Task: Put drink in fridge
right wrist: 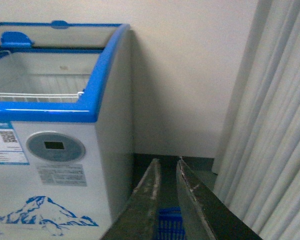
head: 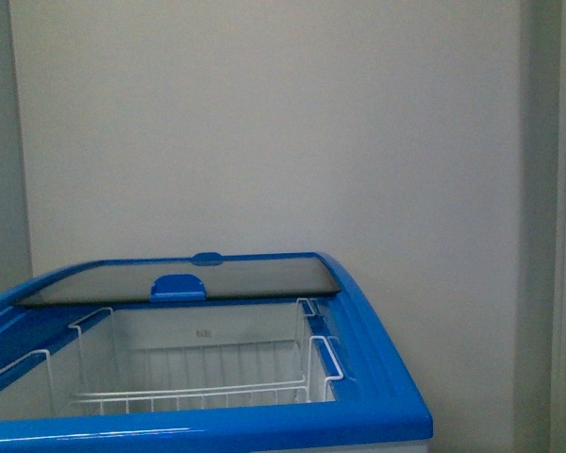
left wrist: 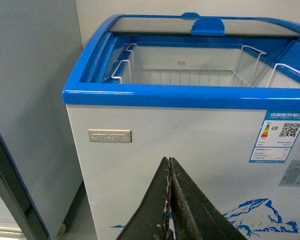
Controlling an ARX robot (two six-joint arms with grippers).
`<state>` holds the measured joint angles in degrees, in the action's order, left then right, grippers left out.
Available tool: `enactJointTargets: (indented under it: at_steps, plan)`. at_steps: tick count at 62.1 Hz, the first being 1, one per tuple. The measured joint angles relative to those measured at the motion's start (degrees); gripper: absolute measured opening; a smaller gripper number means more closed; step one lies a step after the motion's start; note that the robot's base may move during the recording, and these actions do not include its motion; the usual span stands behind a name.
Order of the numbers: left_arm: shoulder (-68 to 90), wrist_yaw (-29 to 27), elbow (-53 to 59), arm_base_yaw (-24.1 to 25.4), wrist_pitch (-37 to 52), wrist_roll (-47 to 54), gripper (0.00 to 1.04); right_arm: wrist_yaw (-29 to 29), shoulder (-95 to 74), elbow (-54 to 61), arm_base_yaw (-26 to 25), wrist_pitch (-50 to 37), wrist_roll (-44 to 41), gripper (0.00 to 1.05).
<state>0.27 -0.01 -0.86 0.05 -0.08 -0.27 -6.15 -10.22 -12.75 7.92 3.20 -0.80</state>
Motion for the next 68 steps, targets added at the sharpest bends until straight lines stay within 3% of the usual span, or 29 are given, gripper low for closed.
enactJointTargets:
  at_steps: [2,7,68]
  plan:
    - [0.0,0.0,0.0,0.0,0.0,0.02,0.03,4.31,1.05,0.87,-4.13,-0.35,-0.02,0.03]
    - [0.0,0.0,0.0,0.0,0.0,0.0,0.03,5.46,2.12,2.43,-7.23,-0.92,0.17,0.03]
    - [0.0,0.0,0.0,0.0,0.0,0.02,0.03,6.19,9.86,11.85,-7.78,-3.06,0.17,0.03]
